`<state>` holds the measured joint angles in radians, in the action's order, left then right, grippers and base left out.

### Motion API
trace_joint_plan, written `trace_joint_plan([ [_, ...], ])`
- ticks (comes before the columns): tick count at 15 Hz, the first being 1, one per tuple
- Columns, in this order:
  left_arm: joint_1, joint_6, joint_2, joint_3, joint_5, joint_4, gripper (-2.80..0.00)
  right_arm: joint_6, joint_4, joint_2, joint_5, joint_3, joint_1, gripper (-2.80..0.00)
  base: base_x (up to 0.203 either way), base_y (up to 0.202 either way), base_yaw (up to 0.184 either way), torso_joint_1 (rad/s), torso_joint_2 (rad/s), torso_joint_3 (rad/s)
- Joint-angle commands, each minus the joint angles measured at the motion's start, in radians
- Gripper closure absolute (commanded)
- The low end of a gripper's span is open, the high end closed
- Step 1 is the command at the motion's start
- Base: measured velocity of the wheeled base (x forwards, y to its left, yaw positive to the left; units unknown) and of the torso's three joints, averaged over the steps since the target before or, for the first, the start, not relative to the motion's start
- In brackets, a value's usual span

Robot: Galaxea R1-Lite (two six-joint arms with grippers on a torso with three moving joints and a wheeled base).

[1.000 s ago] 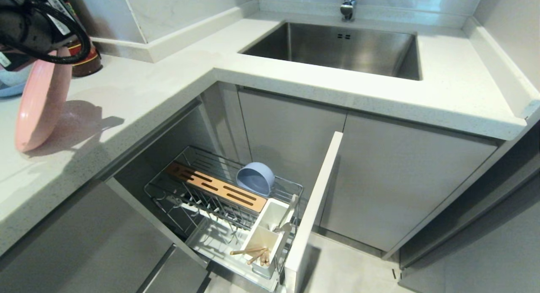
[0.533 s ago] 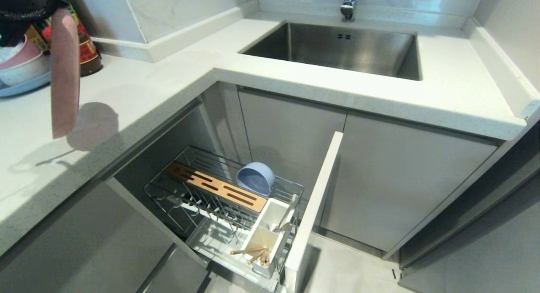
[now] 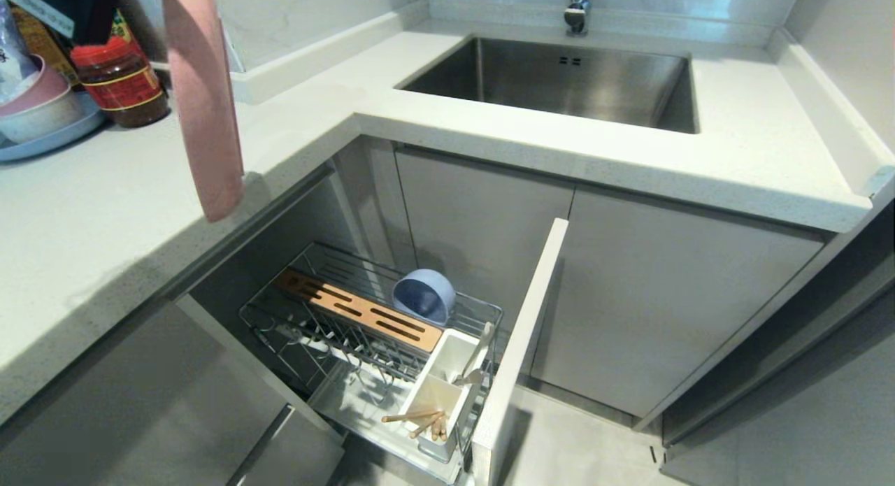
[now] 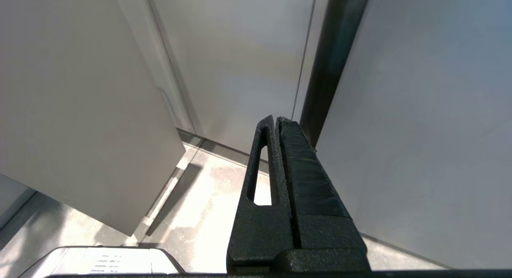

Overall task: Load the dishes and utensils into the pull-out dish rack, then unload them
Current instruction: Pick up the plate and place it in the cupboard

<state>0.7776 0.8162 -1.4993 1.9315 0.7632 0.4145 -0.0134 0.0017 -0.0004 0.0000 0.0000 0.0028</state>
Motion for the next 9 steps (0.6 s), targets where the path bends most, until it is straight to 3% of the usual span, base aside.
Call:
trace_joint_plan([
  [1,0.102,0.033,-0.037,-0.006,0.062,0.002,0.00,0.000,0.000,0.000,0.000,0.000,0.000,0.00,0.000,0.000,0.000,0.000,0.00,0.000],
  [4,0.164,0.108,-0.124,-0.033,0.198,-0.003,0.00,0.000,0.000,0.000,0.000,0.000,0.000,0.00,0.000,0.000,0.000,0.000,0.00,0.000],
  [7,0.175,0.191,-0.164,-0.169,0.211,-0.044,0.00,0.000,0.000,0.000,0.000,0.000,0.000,0.00,0.000,0.000,0.000,0.000,0.00,0.000],
  [9,0.174,0.248,-0.181,-0.294,0.214,-0.141,0.00,0.000,0.000,0.000,0.000,0.000,0.000,0.00,0.000,0.000,0.000,0.000,0.00,0.000],
])
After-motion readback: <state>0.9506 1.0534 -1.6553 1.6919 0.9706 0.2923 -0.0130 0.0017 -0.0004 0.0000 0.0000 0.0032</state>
